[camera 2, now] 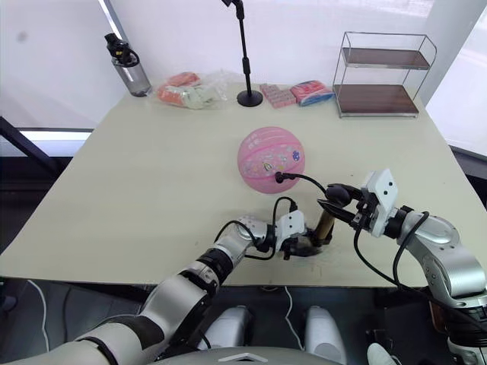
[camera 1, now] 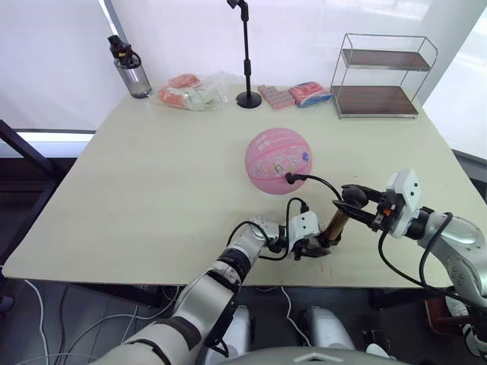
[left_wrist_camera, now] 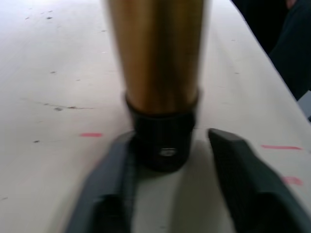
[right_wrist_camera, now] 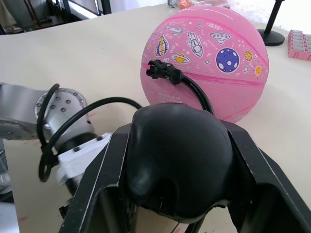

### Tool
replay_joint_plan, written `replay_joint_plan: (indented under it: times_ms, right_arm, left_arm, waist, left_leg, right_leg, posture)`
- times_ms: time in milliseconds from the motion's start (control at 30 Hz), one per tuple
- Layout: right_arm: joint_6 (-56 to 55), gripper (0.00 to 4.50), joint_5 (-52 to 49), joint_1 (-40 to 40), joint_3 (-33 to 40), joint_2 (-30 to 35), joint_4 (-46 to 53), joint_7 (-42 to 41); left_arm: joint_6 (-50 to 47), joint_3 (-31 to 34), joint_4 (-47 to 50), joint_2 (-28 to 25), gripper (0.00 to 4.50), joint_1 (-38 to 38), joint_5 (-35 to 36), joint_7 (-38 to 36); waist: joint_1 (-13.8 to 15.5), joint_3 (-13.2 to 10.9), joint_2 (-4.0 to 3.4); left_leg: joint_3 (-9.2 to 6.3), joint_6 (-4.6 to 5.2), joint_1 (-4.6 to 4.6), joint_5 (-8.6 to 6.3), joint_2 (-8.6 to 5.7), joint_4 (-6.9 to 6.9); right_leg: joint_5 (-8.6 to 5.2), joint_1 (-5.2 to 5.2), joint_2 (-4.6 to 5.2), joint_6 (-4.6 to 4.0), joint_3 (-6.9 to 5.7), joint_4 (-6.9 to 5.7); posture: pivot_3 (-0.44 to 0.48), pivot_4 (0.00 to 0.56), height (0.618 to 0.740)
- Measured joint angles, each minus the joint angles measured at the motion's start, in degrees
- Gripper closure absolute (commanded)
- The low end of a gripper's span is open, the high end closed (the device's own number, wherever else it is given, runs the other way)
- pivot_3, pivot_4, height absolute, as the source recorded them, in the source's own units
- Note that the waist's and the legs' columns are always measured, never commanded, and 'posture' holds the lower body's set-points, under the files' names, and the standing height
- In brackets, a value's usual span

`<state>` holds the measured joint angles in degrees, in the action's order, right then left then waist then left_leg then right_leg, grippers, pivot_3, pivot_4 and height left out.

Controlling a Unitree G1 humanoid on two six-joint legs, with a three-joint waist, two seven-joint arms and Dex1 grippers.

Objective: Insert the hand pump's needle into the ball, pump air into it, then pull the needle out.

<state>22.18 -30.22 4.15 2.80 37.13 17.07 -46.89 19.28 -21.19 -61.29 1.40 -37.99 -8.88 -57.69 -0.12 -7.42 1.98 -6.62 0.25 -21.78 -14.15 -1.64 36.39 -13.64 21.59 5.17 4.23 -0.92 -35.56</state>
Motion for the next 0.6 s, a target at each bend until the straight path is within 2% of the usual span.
replay_joint_plan:
  times_ms: [33, 100, 367, 533, 600]
  right_arm:
    - [0.05, 2.58, 0.11, 0.07, 0.0, 0.0, 0.03, 0.07]
    - [0.31, 2.58, 0.25, 0.15, 0.01, 0.0, 0.22, 0.18]
    - [2.05, 2.58, 0.3, 1.18, 0.01, 0.02, 1.75, 0.19]
    - [2.25, 2.58, 0.3, 1.46, 0.01, 0.2, 2.81, -0.22]
    - [2.72, 2.58, 0.03, 1.85, 0.34, 0.6, 3.74, -0.27]
  left_arm:
    - [0.39, -0.37, 0.16, -0.01, 0.55, 0.15, -0.02, 0.0]
    - [0.4, -0.72, 0.48, -0.22, 0.05, 0.19, -0.02, 0.0]
    - [0.72, -0.82, 3.33, -1.31, 0.01, 1.23, 0.09, -0.07]
    - [0.64, -0.78, 6.71, -2.58, 0.01, 2.7, 0.94, -0.13]
    - [-0.43, -0.13, 11.45, -4.63, 0.01, 4.62, 2.27, -0.9]
  waist:
    - [0.15, -0.06, 0.04]
    - [0.18, -0.12, 0.04]
    - [-0.2, -0.73, -0.5]
    - [-0.5, -1.03, -0.57]
    - [-0.8, -1.31, -0.68]
  left_leg:
    - [0.0, 0.0, -0.02, 0.0, -0.01, 0.0]
    - [0.01, -0.01, -0.01, -0.01, -0.01, 0.0]
    - [-0.06, -0.01, -0.03, 0.0, 0.14, 0.0]
    - [-0.01, 0.04, -0.11, 0.03, 0.07, 0.0]
    - [0.01, 0.14, -0.23, 0.09, 0.04, -0.07]
  right_leg:
    - [0.0, 0.01, 0.09, 0.0, 0.02, 0.0]
    - [0.0, 0.01, 0.3, -0.01, 0.03, 0.01]
    - [0.0, 0.09, 0.42, 0.0, -0.4, 0.0]
    - [0.15, 0.15, 0.3, 0.25, -0.74, -0.01]
    - [0.15, 0.37, 0.27, 0.23, -0.73, -0.04]
  posture:
    - [0.0, 0.15, 0.731]
    - [0.0, 0.15, 0.731]
    - [0.0, 0.15, 0.731]
    - [0.0, 0.15, 0.731]
    - [0.0, 0.15, 0.731]
